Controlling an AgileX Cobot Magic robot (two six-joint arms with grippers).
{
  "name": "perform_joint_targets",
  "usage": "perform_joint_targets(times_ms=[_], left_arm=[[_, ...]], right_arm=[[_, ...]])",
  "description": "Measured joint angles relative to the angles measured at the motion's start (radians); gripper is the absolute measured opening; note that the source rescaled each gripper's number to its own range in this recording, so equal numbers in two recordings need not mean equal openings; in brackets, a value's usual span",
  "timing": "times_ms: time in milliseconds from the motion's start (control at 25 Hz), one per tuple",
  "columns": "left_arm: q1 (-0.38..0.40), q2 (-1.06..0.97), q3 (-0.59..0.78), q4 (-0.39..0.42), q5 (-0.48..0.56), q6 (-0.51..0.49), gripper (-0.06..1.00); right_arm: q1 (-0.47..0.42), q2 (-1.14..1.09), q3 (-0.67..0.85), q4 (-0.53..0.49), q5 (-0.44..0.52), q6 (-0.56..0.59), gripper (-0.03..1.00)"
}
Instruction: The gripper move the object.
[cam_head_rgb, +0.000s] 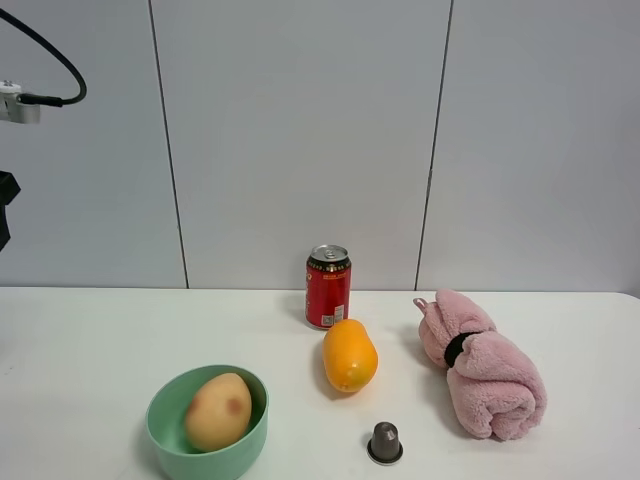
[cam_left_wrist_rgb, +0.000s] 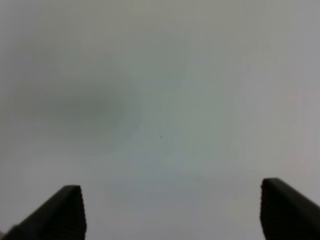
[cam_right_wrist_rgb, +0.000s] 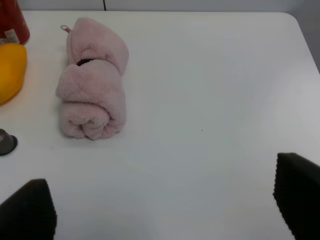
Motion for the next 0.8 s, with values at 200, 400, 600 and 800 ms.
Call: perform_joint_targets(times_ms=[200,400,600,800], left_arm=[[0.000,-0.079,0.000,0.005,0.065,0.000,0.70],[0.000,-0.184,0.045,0.005,0.084,0.000,0.70],[0.000,-0.315,0.154,0.005,0.085,-0.003,0.70],[0.000,-0.464,0.258,0.005,0.077,-0.025,0.73]], right_arm=[[0.000,0.000,0.000,0.000,0.000,0.000,1.00],[0.000,0.000,0.000,0.000,0.000,0.000,1.00],[0.000,0.000,0.000,0.000,0.000,0.000,1.00],[0.000,0.000,0.000,0.000,0.000,0.000,1.00]])
